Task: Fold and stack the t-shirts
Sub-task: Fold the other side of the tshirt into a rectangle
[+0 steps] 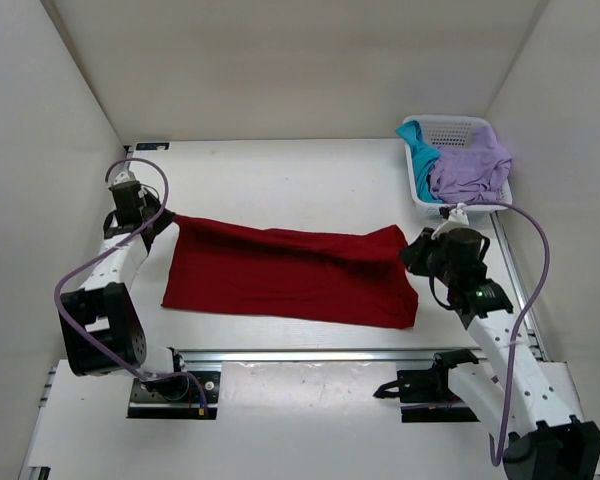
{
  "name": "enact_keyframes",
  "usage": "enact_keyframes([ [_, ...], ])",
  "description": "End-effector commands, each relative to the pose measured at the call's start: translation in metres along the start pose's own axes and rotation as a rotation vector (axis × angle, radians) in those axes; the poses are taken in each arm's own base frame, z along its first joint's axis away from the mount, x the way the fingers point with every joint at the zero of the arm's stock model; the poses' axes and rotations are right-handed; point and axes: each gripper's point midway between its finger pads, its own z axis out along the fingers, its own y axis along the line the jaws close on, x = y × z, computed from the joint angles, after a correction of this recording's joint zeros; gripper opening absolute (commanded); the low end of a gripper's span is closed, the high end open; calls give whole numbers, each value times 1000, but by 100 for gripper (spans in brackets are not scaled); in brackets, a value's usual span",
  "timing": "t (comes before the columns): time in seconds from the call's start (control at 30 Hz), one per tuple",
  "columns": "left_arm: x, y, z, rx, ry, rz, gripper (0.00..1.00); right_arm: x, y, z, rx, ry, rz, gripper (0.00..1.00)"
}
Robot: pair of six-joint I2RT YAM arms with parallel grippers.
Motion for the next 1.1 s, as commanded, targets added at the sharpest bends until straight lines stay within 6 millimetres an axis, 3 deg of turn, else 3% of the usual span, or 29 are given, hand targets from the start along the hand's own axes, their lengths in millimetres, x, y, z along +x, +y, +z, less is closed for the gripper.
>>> enact_keyframes([
  [0.0, -11, -7, -20, 45, -55, -14, 0, 14, -5, -13, 18, -3, 23, 0],
  [0.07, -11, -5, -28, 37, -79, -4, 0, 21, -5, -17, 12, 3, 42, 0],
  [0.23, 24, 29, -28, -56, -2, -16, 0, 63, -11, -20, -15, 62, 160, 0],
  [0.3, 49, 39, -22, -40, 77, -63, 0, 86, -12, -18, -37, 108, 222, 0],
  [0.4, 65, 57, -16, -44, 130, -150, 3, 102, -12, -16, -64, 121, 292, 0],
  [0.53, 62, 60, -16, -21, 125, -239, 14, 112, -15, -19, -33, 129, 317, 0],
  [0.6, 51, 54, -18, -5, 91, -246, 26, 114, -14, -19, -19, 130, 318, 0],
  [0.7, 31, 41, -27, 48, 16, -289, 45, 114, -17, -19, 17, 131, 301, 15],
  [0.8, 15, 20, -35, 95, -62, -249, 47, 89, -16, -24, 39, 84, 223, 34],
  [0.87, 14, 0, -39, 137, -73, -193, 44, 72, -10, -25, 29, 64, 166, 36],
  [0.93, 23, -20, -39, 172, -60, -124, 42, 64, -4, -18, 12, 77, 120, 33],
  [1.0, 45, -52, -45, 248, -26, -59, 41, 65, 13, 3, -66, 131, 65, 8],
  [1.03, 49, -59, -48, 275, -28, -44, 41, 65, 18, 9, -86, 141, 27, 0],
  [1.07, 65, -73, -51, 308, 2, -20, 40, 63, 21, 22, -98, 153, 12, 1],
])
